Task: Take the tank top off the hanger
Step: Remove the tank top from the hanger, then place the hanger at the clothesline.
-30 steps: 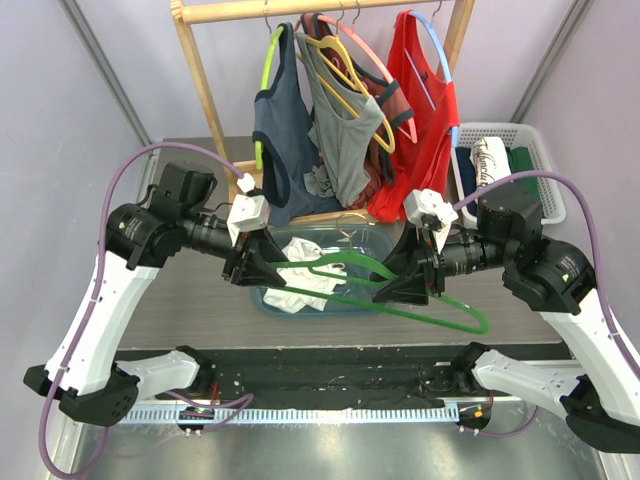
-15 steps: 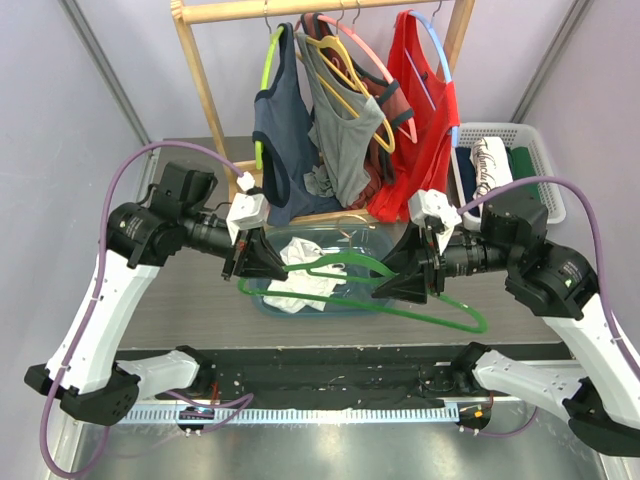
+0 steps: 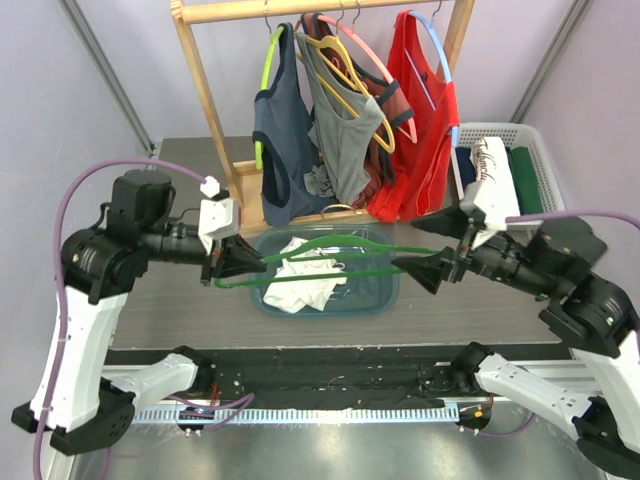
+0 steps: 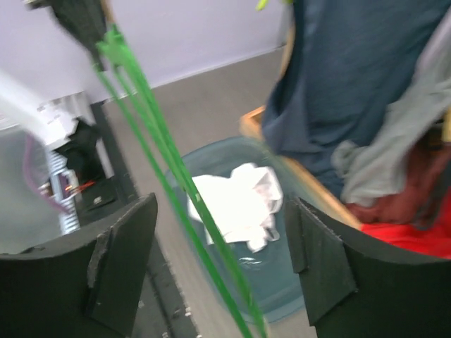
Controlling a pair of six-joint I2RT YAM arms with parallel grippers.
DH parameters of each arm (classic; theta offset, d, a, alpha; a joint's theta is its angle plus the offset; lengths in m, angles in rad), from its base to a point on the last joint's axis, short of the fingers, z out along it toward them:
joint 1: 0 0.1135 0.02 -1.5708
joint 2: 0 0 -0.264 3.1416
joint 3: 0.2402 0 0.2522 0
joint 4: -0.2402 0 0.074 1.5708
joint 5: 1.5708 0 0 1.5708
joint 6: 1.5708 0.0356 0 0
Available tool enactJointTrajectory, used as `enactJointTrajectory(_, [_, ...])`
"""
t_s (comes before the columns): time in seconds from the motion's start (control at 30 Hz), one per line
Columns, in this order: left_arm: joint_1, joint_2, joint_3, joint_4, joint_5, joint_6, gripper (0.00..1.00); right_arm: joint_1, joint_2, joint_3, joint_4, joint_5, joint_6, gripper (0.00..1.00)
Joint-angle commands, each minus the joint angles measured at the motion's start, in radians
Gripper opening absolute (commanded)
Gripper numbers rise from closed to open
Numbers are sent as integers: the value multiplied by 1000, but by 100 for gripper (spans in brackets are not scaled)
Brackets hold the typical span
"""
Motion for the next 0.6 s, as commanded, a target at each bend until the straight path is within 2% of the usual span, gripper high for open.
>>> enactJointTrajectory(0.0, [33, -84, -32, -29, 6, 11, 0, -1, -58, 28, 120, 226, -4, 82])
enactJointTrajectory(0.13, [66, -140, -72, -58, 12, 37, 0, -2, -125, 31, 198, 291, -3, 97])
enactJointTrajectory(0.3, [115, -208, -38, -47, -37, 13, 0, -2, -152, 37, 316, 400, 31, 100])
enactJointTrajectory(0.33, [128, -217, -20, 36, -140, -51, 0, -1, -150, 35, 327, 490, 39, 100])
enactJointTrajectory(0.37, [139, -228, -4, 78, -196, -157, 0, -1, -143, 34, 345, 522, 43, 100])
enactJointTrajectory(0.4, [157, -237, 29, 110, -259, -196, 0, -1, -138, 29, 350, 541, 42, 100])
enactJointTrajectory(0.43, [165, -252, 46, 161, -314, -224, 0, -1, -133, 18, 355, 575, 46, 100])
enactJointTrajectory(0.47, [171, -254, 66, 174, -430, -242, 0, -1, -118, 15, 356, 579, 53, 100])
enactJointTrajectory(0.57, [195, -259, 166, 191, -645, -261, 0, -1, -94, 1, 358, 575, 80, 100])
